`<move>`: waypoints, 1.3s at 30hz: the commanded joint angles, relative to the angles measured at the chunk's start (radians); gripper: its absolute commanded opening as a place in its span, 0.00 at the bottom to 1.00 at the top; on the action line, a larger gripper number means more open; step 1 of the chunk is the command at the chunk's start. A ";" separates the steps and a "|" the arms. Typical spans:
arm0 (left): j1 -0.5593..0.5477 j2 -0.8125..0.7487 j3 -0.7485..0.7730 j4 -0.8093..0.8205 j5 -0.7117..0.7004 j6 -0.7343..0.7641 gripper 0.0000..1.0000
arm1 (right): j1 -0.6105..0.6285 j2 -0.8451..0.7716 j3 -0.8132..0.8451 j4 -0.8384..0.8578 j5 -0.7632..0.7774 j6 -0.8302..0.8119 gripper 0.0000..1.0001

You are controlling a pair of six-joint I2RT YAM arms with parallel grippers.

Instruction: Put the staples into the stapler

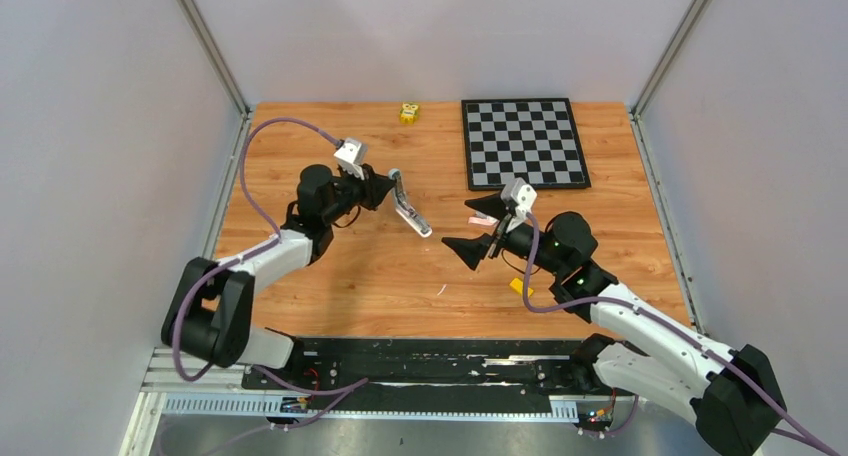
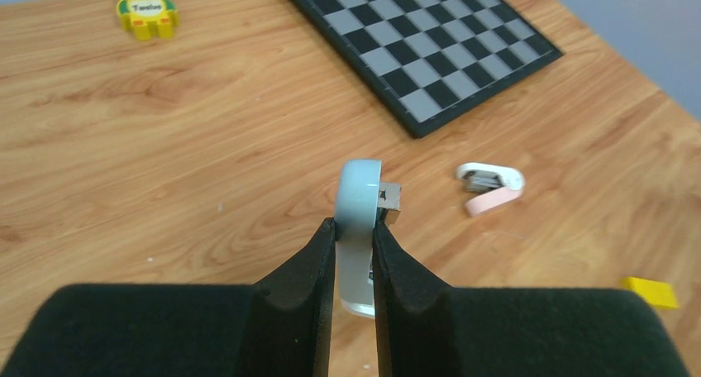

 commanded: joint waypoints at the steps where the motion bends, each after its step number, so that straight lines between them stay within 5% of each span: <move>1: 0.029 0.133 0.044 0.201 0.008 0.123 0.00 | 0.011 -0.048 -0.014 -0.028 -0.003 -0.008 1.00; 19: 0.076 0.481 0.111 0.509 0.104 0.075 0.06 | 0.011 -0.064 -0.008 -0.120 0.131 -0.055 0.97; 33: 0.090 0.431 0.100 0.443 0.072 0.076 0.51 | 0.010 0.010 0.044 -0.222 0.322 -0.001 0.96; 39: 0.092 0.321 0.107 0.319 0.005 0.081 0.59 | -0.022 0.136 0.145 -0.333 0.442 -0.014 0.95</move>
